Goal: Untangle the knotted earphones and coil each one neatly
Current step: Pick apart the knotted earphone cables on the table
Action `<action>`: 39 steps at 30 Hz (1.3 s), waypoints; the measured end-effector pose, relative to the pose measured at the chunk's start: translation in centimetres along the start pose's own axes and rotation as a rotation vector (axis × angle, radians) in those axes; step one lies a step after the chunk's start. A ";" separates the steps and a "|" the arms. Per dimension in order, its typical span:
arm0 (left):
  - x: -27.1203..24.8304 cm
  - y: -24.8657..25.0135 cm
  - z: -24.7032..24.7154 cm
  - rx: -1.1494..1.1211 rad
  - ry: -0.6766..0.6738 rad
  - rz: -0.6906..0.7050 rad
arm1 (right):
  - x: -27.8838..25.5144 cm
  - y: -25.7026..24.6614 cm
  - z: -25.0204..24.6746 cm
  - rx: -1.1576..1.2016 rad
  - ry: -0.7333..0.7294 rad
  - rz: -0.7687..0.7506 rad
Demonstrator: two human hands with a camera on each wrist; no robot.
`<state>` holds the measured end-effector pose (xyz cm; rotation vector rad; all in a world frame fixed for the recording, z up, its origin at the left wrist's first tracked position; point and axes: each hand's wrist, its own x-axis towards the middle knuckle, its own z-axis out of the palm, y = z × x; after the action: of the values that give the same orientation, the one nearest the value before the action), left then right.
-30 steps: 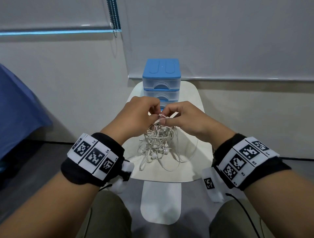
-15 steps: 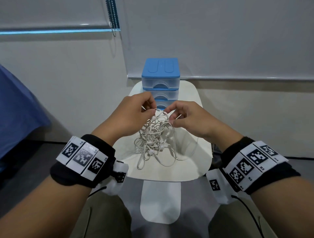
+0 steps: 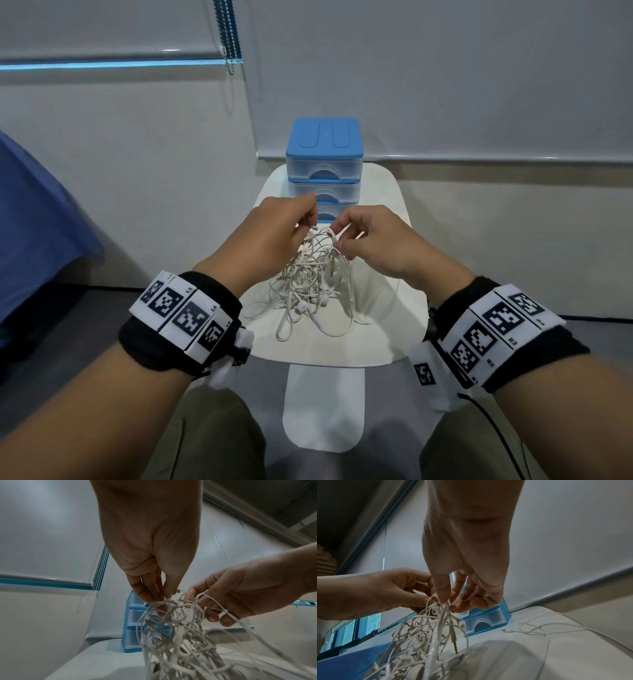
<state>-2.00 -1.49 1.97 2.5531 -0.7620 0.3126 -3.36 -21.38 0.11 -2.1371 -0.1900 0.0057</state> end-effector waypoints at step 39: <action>1.4 -0.2 -1.0 -0.052 -0.229 -0.209 | 0.2 -0.5 0.7 0.077 -0.081 0.004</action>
<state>-0.85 -1.51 3.29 2.6181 -0.5662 -0.0668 -3.30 -20.56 0.14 -2.0619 -0.2297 0.1005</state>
